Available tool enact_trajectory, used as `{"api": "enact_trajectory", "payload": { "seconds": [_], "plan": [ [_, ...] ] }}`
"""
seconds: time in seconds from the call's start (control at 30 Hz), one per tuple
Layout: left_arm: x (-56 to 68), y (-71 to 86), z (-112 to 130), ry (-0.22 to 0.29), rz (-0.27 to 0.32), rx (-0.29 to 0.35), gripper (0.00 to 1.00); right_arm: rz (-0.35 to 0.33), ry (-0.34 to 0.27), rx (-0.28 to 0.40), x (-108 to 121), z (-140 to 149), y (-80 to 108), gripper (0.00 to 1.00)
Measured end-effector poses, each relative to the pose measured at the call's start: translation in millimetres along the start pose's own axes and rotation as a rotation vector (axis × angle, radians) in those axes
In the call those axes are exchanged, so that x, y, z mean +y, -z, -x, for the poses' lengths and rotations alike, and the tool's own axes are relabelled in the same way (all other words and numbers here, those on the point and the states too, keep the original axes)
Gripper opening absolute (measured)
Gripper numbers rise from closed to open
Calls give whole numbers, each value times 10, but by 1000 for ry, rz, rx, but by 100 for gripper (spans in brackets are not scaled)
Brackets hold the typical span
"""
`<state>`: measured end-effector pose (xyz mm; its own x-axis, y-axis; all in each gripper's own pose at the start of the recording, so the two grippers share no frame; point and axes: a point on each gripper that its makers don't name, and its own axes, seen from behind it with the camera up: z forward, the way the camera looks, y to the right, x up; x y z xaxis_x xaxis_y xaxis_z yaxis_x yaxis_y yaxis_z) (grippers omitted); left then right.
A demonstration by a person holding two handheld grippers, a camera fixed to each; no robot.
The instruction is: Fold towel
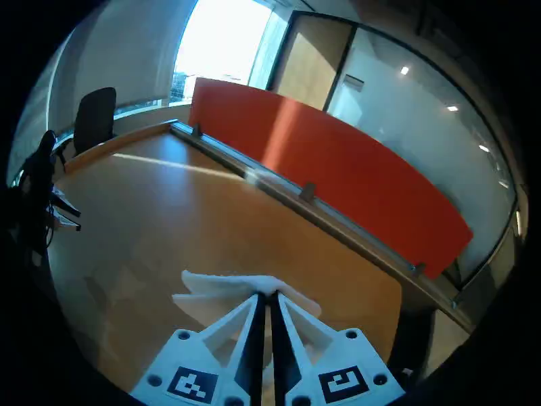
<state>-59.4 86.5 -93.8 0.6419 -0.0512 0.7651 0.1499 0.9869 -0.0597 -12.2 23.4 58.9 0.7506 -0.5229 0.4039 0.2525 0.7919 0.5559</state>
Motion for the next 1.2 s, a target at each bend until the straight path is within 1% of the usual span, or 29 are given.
{"api": "enact_trajectory", "payload": {
  "seconds": [0.33,0.73,0.9,1.2],
  "plan": [
    [29,-5,17,-9,-3,-6,84,68,-10,-20,535,64,104,5],
    [85,-17,4,-18,-5,-11,84,123,-28,-46,1022,170,150,5],
    [109,-24,11,-20,-5,-13,84,134,-30,-63,1136,256,149,5],
    [152,-40,-1,-20,-3,-15,84,145,-41,-84,1198,397,187,5]
  ]
}}
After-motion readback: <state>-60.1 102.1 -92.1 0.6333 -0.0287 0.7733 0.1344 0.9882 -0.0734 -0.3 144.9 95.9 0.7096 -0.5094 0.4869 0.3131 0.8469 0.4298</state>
